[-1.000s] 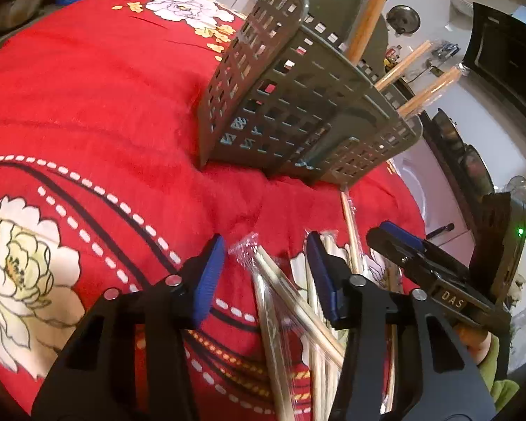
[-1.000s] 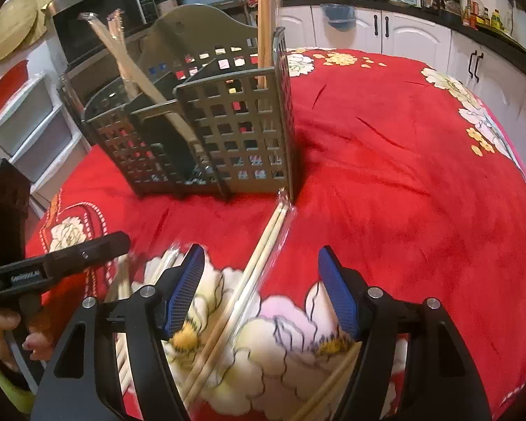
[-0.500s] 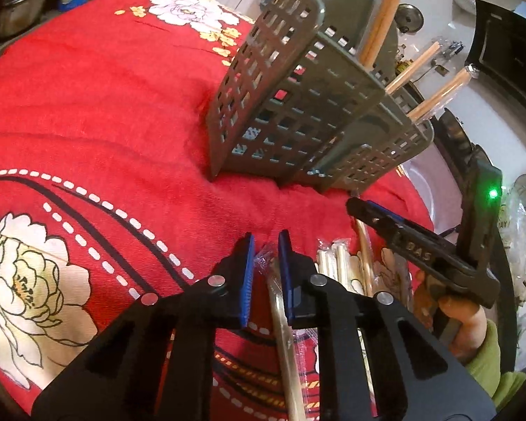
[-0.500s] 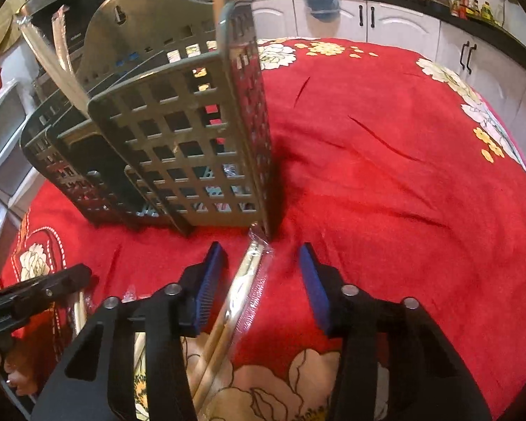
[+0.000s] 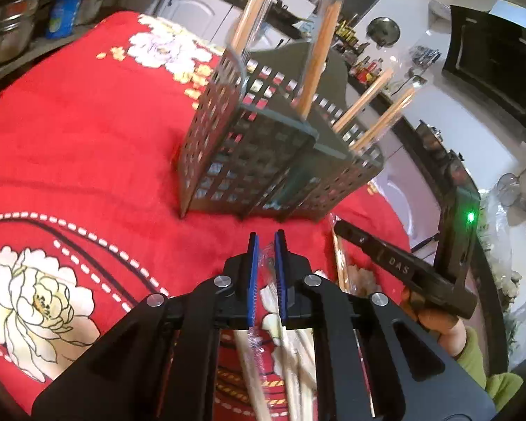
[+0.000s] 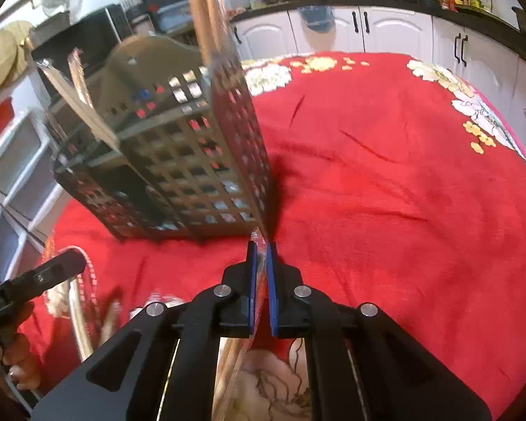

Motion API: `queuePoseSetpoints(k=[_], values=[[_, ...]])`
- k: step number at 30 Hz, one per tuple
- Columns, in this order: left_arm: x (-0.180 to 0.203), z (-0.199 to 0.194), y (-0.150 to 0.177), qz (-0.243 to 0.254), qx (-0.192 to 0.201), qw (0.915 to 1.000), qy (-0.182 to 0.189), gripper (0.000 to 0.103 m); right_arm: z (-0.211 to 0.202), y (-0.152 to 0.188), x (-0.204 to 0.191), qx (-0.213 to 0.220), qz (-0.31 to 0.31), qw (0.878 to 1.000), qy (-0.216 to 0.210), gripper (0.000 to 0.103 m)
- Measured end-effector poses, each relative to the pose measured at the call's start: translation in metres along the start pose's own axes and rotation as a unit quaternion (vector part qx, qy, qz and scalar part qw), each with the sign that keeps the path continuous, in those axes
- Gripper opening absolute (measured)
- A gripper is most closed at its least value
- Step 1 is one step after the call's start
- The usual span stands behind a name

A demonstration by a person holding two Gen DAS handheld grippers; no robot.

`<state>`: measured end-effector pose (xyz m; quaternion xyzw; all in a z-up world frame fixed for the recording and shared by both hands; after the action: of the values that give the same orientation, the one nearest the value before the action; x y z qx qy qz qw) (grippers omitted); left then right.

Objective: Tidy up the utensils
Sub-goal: 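Lift the left tool's chopstick over the grey mesh caddy while the right tool carries its own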

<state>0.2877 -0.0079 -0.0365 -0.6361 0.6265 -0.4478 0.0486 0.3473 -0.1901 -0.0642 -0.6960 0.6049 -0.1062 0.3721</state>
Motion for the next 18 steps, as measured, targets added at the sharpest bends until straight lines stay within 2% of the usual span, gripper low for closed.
queuePoseSetpoints(k=[7, 18], values=[[0.017, -0.014, -0.015, 0.011, 0.022, 0.9996, 0.014, 0.005, -0.041, -0.005, -0.012, 0.040, 0.001, 0.999, -0.025, 0.005], [0.043, -0.049, -0.046, 0.038, 0.072, 0.9964, 0.025, 0.004, -0.101, -0.022, -0.042, 0.107, -0.033, 0.992, -0.058, 0.005]])
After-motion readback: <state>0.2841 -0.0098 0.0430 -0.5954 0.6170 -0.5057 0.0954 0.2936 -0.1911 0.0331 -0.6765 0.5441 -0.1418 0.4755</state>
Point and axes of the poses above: each gripper's, at about its wrist camera, not at the fingertips, and z roughly the way its jaws point, x to its right, y to its underside, the point moved 7 cm from there along z, roughly the way its jaws point, and after that the axes turned 3 degrees about z, right-handed, at the moved point
